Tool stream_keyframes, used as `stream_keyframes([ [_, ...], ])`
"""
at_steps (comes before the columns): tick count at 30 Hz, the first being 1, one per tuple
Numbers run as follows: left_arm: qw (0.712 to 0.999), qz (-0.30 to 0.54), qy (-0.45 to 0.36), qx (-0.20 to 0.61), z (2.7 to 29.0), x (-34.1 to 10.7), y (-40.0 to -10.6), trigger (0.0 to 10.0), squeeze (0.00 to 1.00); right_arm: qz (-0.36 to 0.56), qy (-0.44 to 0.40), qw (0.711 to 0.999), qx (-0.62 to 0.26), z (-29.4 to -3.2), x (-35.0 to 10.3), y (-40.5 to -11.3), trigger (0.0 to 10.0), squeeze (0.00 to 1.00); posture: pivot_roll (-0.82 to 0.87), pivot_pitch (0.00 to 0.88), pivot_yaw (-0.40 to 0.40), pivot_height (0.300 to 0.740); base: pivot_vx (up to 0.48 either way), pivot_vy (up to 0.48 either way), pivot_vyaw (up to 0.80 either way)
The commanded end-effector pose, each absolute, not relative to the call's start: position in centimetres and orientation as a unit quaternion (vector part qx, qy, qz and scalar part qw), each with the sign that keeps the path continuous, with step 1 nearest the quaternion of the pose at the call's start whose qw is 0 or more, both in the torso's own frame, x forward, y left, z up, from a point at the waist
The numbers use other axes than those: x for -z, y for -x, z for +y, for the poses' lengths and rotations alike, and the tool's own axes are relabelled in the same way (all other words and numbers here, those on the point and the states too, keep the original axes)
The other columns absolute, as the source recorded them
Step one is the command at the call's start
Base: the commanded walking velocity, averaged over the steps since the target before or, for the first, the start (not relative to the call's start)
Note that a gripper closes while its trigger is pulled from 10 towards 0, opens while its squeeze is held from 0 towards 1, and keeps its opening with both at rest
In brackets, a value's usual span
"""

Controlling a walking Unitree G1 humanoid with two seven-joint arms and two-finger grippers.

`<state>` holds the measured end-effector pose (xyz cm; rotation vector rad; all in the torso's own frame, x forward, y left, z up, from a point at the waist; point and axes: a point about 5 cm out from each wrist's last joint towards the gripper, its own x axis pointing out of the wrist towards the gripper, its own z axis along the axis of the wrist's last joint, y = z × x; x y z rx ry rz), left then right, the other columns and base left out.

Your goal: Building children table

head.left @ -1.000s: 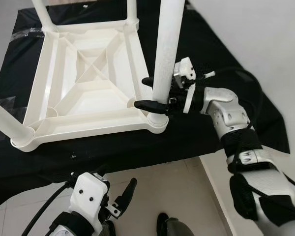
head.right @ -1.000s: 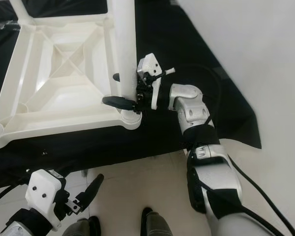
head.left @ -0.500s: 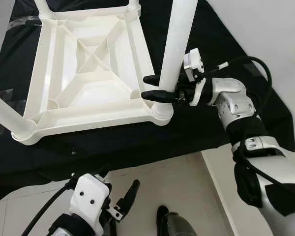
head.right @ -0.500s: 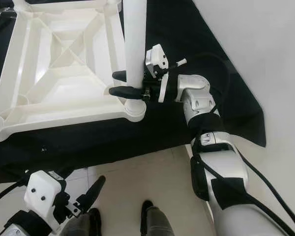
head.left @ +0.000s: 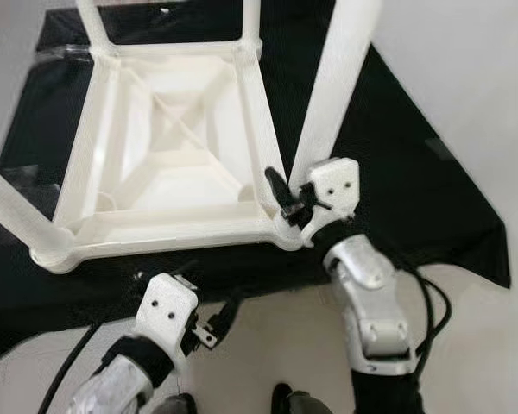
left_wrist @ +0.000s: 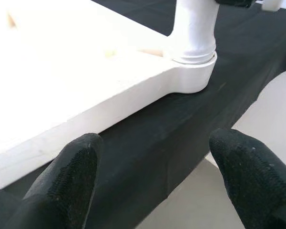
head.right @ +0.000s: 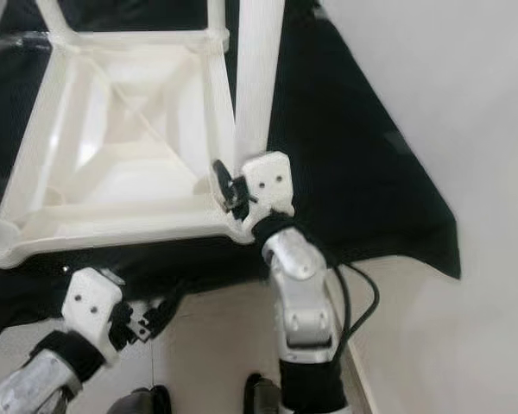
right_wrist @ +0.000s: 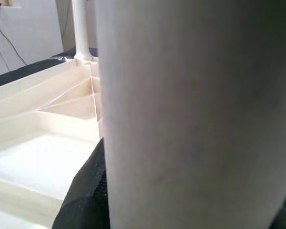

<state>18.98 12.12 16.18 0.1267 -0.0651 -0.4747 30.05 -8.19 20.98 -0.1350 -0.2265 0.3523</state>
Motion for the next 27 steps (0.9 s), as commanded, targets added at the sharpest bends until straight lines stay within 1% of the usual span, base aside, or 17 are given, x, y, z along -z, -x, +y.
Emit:
stream_keyframes([
  [1,0.971,-0.027,-0.06,0.23,12.2,-15.5,-20.0,10.0,0.0,-0.043,0.097,0.979,-0.174,-6.4,-17.2,-30.8,0.0,0.0,0.0,0.113,-0.053,0.74,0.0,0.0,0.0],
  [2,0.972,-0.029,-0.064,0.224,12.3,-15.4,-20.5,10.0,0.0,-0.038,0.098,0.978,-0.179,-6.1,-17.0,-31.5,0.0,0.0,0.0,0.11,-0.053,0.74,0.0,0.0,0.0],
  [4,0.973,-0.031,-0.066,0.221,12.3,-15.3,-20.9,10.0,0.0,-0.027,0.096,0.98,-0.171,-5.9,-17.0,-31.5,0.0,0.0,0.0,0.107,-0.053,0.74,0.0,0.0,0.0],
  [5,0.973,-0.032,-0.067,0.218,12.3,-15.3,-21.1,10.0,0.0,-0.019,0.088,0.982,-0.165,-5.8,-17.2,-31.5,2.7,0.0,0.01,0.109,-0.054,0.74,0.0,0.0,0.0],
  [6,0.973,-0.032,-0.067,0.218,12.3,-15.3,-21.1,10.0,0.0,-0.019,0.088,0.982,-0.165,-5.8,-17.2,-31.5,2.7,0.0,0.01,0.109,-0.054,0.74,0.0,0.0,0.0],
  [7,0.973,-0.033,-0.069,0.217,12.3,-15.3,-21.1,10.0,0.0,-0.014,0.083,0.983,-0.163,-5.8,-17.4,-31.5,10.0,0.0,0.01,0.109,-0.054,0.74,0.0,0.0,0.0],
  [9,0.974,-0.034,-0.07,0.214,12.5,-15.3,-21.1,10.0,0.0,-0.019,0.064,0.982,-0.175,-5.8,-17.9,-31.3,10.0,0.0,0.02,0.116,-0.056,0.74,0.0,0.0,0.0],
  [10,0.974,-0.034,-0.07,0.212,12.5,-15.3,-20.9,10.0,0.0,-0.032,0.048,0.973,-0.223,-5.7,-18.6,-31.3,10.0,1.0,0.02,0.121,-0.056,0.74,0.0,0.0,0.0],
  [12,0.974,-0.035,-0.069,0.212,12.5,-15.4,-20.5,10.0,0.0,-0.065,0.027,0.941,-0.331,-5.9,-20.0,-31.1,10.0,1.0,0.03,0.147,-0.058,0.74,0.0,0.0,0.0],
  [14,0.973,-0.035,-0.066,0.216,12.3,-15.5,-20.1,10.0,0.0,-0.087,0.041,0.916,-0.39,-7.0,-21.0,-31.7,10.0,1.0,0.03,0.163,-0.059,0.74,0.0,0.0,0.0],
  [18,0.972,-0.034,-0.064,0.224,12.1,-15.7,-19.5,10.0,0.0,-0.102,0.087,0.883,-0.451,-8.6,-22.3,-33.0,10.0,1.0,0.03,0.185,-0.057,0.74,0.0,0.0,0.0],
  [21,0.971,-0.032,-0.064,0.227,11.9,-15.7,-18.8,10.0,0.0,-0.094,0.106,0.852,-0.504,-9.5,-23.1,-33.8,10.0,1.0,0.05,0.218,-0.053,0.74,0.0,0.0,0.0],
  [22,0.971,-0.032,-0.064,0.227,11.9,-15.7,-18.8,10.0,0.0,-0.094,0.106,0.852,-0.504,-9.5,-23.1,-33.8,10.0,1.0,0.05,0.218,-0.053,0.74,0.0,0.0,0.0],
  [24,0.971,-0.029,-0.063,0.228,11.9,-15.8,-18.3,10.0,0.0,-0.085,0.138,0.838,-0.52,-9.9,-23.3,-34.5,10.0,1.0,0.07,0.233,-0.049,0.74,0.0,0.0,0.0],
  [25,0.971,-0.025,-0.062,0.228,12.0,-15.8,-17.9,10.0,0.0,-0.079,0.136,0.83,-0.535,-10.1,-23.8,-35.1,10.0,0.0,0.08,0.25,-0.048,0.74,0.0,0.0,0.0],
  [26,0.971,-0.022,-0.061,0.228,12.0,-15.8,-17.6,10.0,0.0,-0.074,0.135,0.823,-0.547,-10.3,-24.1,-35.5,10.0,0.0,0.08,0.256,-0.048,0.74,0.0,0.0,0.0],
  [27,0.971,-0.017,-0.06,0.229,12.1,-15.9,-17.1,10.0,0.0,-0.07,0.126,0.808,-0.572,-10.4,-24.6,-35.8,10.0,0.0,0.09,0.265,-0.046,0.74,0.0,0.0,0.0],
])
